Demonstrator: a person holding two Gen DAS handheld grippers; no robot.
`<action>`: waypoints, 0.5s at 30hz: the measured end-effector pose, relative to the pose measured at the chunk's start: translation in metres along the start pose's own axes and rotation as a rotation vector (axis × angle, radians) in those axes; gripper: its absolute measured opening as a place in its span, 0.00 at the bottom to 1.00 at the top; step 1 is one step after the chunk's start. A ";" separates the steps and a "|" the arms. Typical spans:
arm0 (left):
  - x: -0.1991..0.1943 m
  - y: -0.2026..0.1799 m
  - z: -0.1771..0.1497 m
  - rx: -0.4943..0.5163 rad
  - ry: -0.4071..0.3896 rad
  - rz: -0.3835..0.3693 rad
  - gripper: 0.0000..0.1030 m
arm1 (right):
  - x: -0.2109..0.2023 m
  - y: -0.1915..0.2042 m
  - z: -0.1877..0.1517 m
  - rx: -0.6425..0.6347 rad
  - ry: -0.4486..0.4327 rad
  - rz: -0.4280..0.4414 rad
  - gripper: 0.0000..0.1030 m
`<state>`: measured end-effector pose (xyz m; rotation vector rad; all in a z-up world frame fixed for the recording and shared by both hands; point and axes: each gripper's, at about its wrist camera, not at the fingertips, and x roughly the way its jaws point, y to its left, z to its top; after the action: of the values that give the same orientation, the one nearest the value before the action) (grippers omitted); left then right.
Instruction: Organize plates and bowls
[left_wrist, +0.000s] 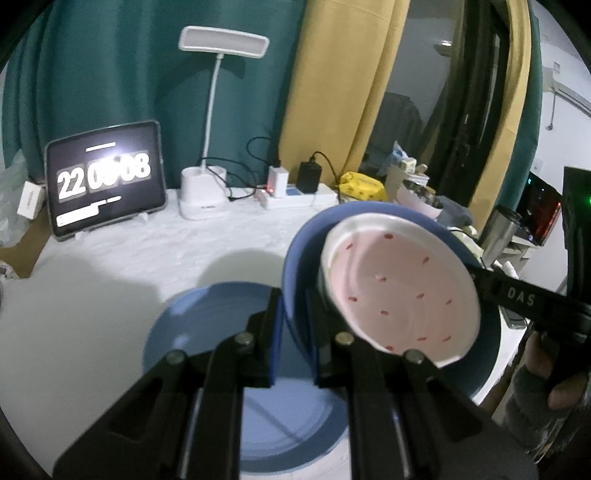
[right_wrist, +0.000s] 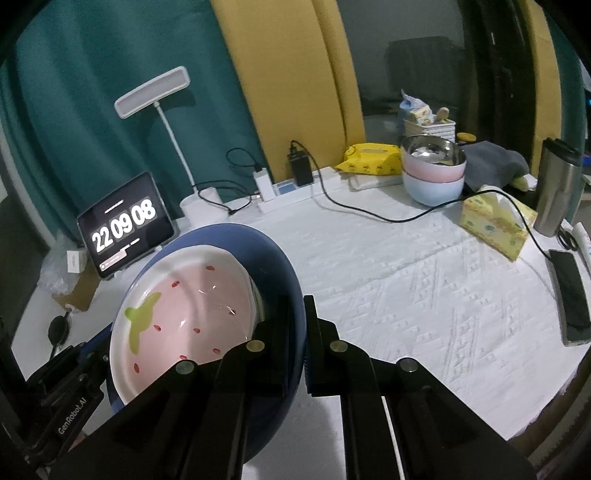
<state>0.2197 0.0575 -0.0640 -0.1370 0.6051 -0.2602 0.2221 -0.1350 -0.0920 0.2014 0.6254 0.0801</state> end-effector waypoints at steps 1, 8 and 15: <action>-0.003 0.004 -0.001 -0.004 -0.001 0.005 0.10 | 0.001 0.004 -0.001 -0.005 0.002 0.004 0.08; -0.015 0.029 -0.009 -0.031 -0.009 0.035 0.10 | 0.008 0.030 -0.008 -0.031 0.015 0.032 0.08; -0.019 0.055 -0.016 -0.055 -0.002 0.066 0.10 | 0.026 0.052 -0.016 -0.048 0.046 0.061 0.08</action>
<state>0.2066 0.1142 -0.0780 -0.1701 0.6142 -0.1795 0.2334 -0.0780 -0.1085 0.1724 0.6625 0.1588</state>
